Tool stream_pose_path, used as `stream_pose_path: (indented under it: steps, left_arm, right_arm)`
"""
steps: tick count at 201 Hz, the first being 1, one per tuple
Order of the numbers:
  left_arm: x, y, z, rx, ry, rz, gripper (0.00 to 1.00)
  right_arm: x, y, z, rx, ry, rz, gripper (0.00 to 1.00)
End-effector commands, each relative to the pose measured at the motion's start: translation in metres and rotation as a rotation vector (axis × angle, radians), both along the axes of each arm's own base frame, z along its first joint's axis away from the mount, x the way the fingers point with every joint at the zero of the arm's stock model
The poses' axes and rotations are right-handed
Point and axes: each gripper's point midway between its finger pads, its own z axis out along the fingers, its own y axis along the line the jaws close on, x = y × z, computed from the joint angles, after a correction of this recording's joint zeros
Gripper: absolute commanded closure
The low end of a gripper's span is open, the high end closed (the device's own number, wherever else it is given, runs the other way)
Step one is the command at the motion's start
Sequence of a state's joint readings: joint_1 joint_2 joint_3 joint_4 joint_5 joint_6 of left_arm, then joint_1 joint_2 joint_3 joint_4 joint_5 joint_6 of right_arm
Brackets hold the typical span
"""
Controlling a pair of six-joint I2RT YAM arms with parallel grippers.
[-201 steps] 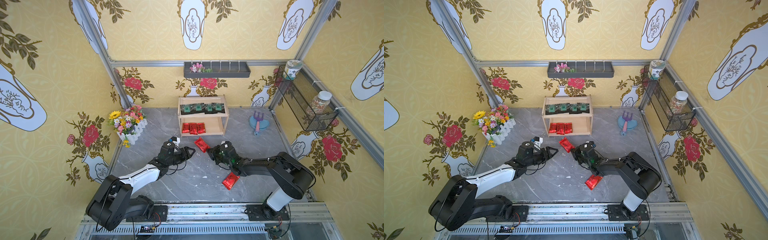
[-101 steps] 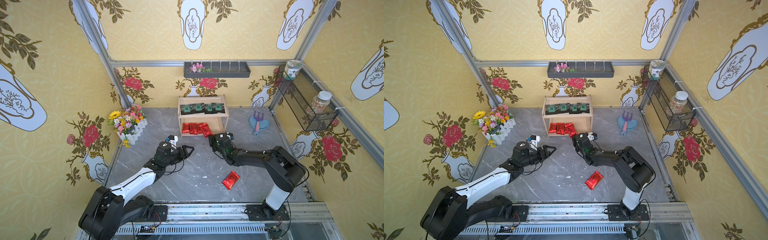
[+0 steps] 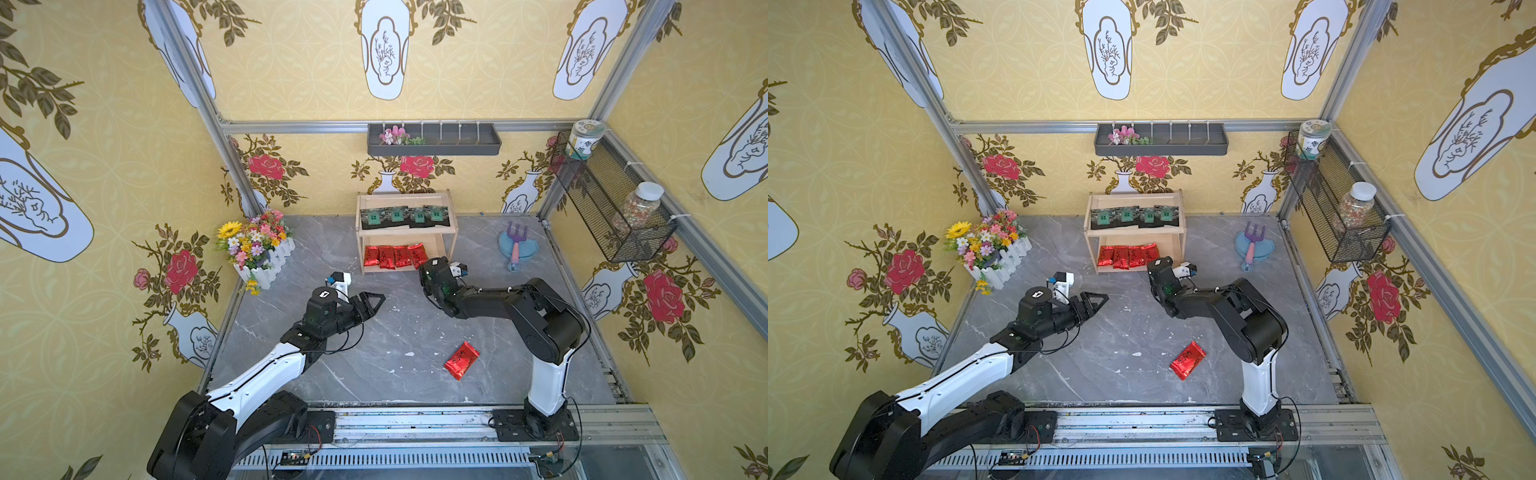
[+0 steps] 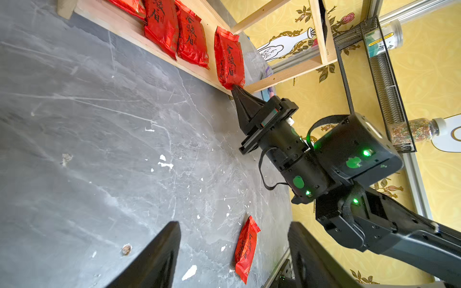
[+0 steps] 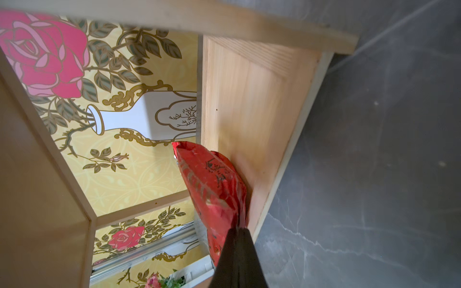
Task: Place the tea bags on the shelf by color
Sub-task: Place the tea bag on the shelf.
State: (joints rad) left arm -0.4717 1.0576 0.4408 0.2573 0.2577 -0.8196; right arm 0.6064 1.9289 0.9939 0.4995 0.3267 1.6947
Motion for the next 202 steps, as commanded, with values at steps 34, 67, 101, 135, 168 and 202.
stream_pose_path:
  steps: [34,67,101,135,168,202]
  left_arm:
    - [-0.002,0.002,-0.002,0.021,-0.010,0.002,0.26]
    - [-0.001,0.003,-0.003,0.027,-0.012,0.006,0.26]
    - [-0.001,0.003,-0.003,0.031,-0.012,0.007,0.26]
    - [-0.001,0.005,-0.005,0.036,-0.010,0.013,0.26]
    - [0.000,0.004,-0.006,0.040,-0.009,0.012,0.26]
    - [0.001,0.005,-0.007,0.044,-0.006,0.014,0.26]
  right_arm:
    - [0.020,-0.007,-0.003,-0.002,-0.009,-0.055,1.00]
    - [0.028,-0.007,-0.009,0.008,-0.002,-0.064,1.00]
    - [0.034,0.000,-0.015,0.020,0.002,-0.052,1.00]
    - [0.037,0.001,-0.020,0.022,0.011,-0.050,1.00]
    - [0.040,0.008,-0.027,0.044,0.023,-0.033,0.99]
    - [0.041,0.009,-0.028,0.047,0.026,-0.024,0.92]
